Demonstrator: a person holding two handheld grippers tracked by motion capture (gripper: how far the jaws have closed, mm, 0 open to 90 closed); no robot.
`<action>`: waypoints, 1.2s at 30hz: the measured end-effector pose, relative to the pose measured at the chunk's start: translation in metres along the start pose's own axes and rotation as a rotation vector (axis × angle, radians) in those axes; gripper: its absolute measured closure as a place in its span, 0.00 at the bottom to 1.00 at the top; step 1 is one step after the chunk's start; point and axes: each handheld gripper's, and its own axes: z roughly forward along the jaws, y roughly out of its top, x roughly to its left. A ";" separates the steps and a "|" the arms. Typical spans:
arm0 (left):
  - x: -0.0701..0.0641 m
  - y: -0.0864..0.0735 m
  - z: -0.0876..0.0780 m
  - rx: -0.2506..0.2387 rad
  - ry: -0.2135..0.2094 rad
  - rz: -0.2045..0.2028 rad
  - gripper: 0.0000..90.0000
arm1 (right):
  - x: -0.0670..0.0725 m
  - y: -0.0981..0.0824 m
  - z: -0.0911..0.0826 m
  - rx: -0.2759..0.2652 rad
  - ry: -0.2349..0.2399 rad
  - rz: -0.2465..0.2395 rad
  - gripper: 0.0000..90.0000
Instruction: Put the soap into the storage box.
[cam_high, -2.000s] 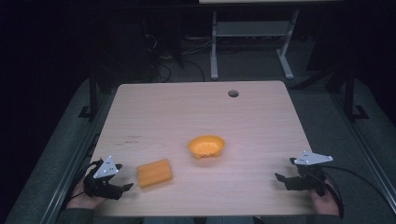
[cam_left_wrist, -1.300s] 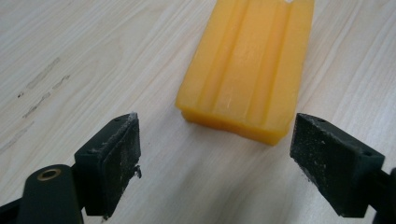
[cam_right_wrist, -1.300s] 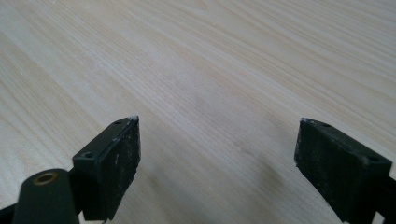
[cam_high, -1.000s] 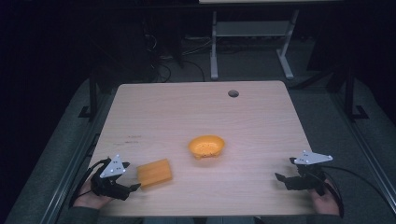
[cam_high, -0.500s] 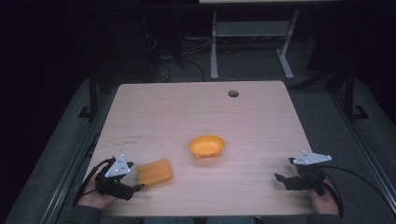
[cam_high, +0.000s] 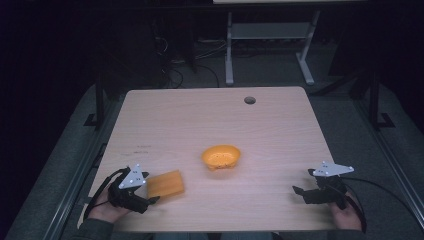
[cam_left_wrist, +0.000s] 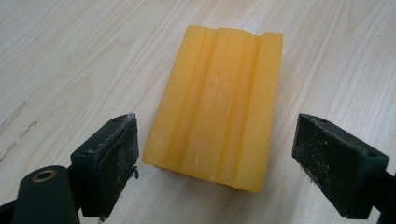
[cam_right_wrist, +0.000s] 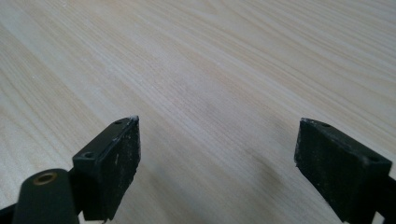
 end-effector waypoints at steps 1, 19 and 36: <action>0.001 0.001 0.000 -0.001 -0.002 0.001 0.16 | 0.000 0.000 0.000 0.000 -0.001 0.001 0.16; 0.008 0.014 0.018 0.019 -0.043 0.031 0.15 | 0.001 0.001 0.003 0.009 0.005 0.001 0.15; 0.009 0.022 0.034 0.071 -0.082 0.070 0.15 | 0.004 0.003 0.007 0.021 0.012 -0.010 0.15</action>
